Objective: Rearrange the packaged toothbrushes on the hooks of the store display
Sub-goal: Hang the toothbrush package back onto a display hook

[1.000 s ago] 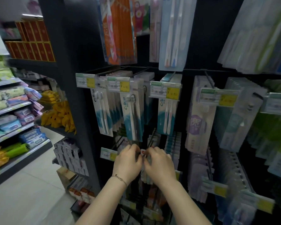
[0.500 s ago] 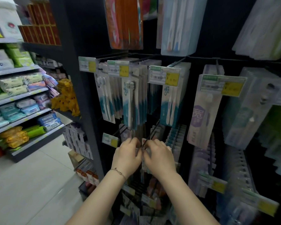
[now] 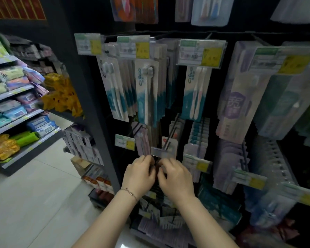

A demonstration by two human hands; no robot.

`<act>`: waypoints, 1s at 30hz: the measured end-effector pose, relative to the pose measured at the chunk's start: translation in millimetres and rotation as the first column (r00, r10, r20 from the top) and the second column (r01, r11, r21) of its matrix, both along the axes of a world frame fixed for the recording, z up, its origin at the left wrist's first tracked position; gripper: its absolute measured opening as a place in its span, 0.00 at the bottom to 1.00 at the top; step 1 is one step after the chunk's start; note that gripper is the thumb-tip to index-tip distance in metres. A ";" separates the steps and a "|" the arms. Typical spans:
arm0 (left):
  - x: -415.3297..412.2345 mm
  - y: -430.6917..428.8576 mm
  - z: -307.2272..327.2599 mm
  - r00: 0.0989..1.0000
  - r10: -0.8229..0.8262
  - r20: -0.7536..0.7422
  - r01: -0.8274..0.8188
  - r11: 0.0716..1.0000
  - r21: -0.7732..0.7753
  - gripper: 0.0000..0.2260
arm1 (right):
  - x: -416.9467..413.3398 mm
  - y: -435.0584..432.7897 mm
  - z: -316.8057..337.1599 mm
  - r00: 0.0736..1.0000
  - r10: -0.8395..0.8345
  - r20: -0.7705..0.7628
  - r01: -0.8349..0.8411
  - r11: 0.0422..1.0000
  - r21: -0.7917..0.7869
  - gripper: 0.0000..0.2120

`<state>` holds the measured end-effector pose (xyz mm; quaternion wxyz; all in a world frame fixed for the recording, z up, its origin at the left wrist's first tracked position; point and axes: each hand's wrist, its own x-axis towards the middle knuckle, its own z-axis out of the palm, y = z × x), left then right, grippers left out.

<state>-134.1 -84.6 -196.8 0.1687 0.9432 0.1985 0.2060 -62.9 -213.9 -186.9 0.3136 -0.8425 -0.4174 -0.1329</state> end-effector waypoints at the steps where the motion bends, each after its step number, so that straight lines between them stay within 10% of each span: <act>1: -1.9 3.0 -3.5 1.000 -0.011 -0.010 0.011 1.000 -0.002 0.03 | -3.2 2.4 -5.1 1.000 -0.006 0.003 0.006 1.000 0.000 0.04; 23: 26.2 137.3 -57.7 0.923 -0.149 -0.355 0.099 0.983 -0.154 0.16 | 7.3 117.5 -62.9 0.933 -0.277 -0.229 0.231 0.951 -0.207 0.07; 30: 60.0 160.4 -69.3 0.963 -0.122 -0.239 -0.047 0.800 -0.598 0.05 | 37.9 155.3 -70.3 0.869 -0.315 -0.381 0.256 0.946 -0.198 0.20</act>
